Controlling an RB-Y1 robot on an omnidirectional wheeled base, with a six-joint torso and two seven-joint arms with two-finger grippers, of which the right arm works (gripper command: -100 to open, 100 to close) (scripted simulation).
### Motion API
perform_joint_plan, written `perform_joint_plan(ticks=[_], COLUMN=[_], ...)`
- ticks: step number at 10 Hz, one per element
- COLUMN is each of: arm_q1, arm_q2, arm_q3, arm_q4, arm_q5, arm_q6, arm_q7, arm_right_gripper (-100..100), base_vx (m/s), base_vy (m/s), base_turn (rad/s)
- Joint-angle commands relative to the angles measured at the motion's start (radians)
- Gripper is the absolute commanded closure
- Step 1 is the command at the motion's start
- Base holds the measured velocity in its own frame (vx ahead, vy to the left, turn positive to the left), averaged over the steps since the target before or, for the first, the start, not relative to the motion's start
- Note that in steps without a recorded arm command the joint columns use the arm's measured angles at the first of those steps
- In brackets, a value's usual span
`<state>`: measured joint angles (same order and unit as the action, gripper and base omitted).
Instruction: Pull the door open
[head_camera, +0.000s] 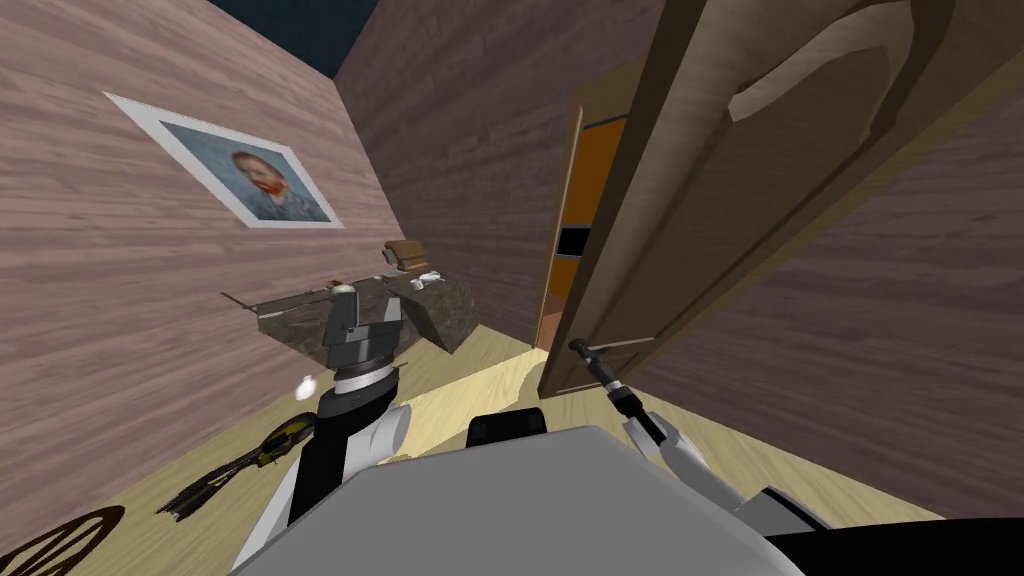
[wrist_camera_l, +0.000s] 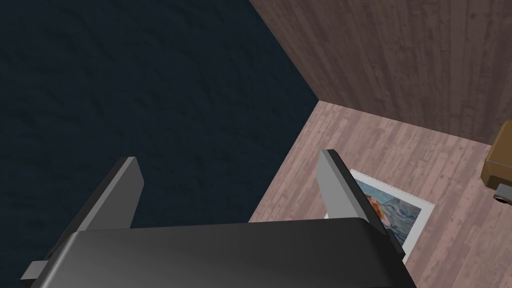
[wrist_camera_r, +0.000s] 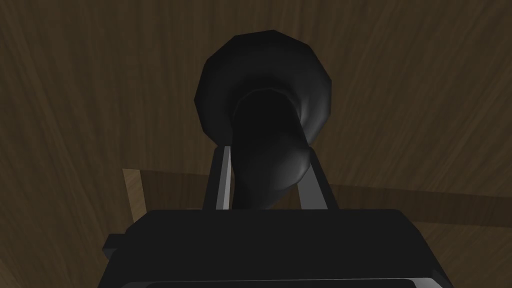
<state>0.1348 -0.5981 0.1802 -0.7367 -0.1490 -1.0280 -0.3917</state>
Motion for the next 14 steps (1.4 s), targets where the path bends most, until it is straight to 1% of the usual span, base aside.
perform_joint_plan(ticks=[1, 2, 3, 4, 7, 8, 10, 12, 13, 14], arm_q1=[0.018, 0.022, 0.034, 0.036, 0.05, 0.052, 0.061, 0.068, 0.058, 0.061], arm_q2=[-0.023, -0.013, -0.02, -0.022, -0.036, -0.038, -0.047, -0.054, -0.043, -0.045], arm_q3=[-0.001, 0.002, 0.007, 0.008, 0.013, 0.014, 0.018, 0.02, 0.027, 0.031], arm_q4=[0.009, -0.015, -0.005, -0.001, 0.023, 0.027, 0.043, 0.054, 0.058, 0.066], arm_q5=[-0.005, -0.003, -0.004, -0.004, -0.007, -0.008, -0.01, -0.011, -0.007, -0.007], arm_q6=[-0.028, -0.008, -0.031, -0.037, -0.082, -0.09, -0.119, -0.141, -0.141, -0.152], arm_q7=[-0.012, -0.007, -0.013, -0.015, -0.024, -0.025, -0.031, -0.035, -0.035, -0.038], arm_right_gripper=[100, 100, 100, 100, 100, 100, 100, 100, 100, 100], base_vx=[-0.192, -0.085, -0.133, -0.212, -0.183, -0.187, -0.182, -0.204, -0.088, -0.134], base_vy=[-0.051, -0.022, -0.065, -0.101, -0.084, -0.086, -0.064, -0.074, -0.021, -0.076], base_turn=[0.145, 0.025, 0.186, 0.197, 0.171, 0.135, 0.15, 0.149, 0.03, 0.171])
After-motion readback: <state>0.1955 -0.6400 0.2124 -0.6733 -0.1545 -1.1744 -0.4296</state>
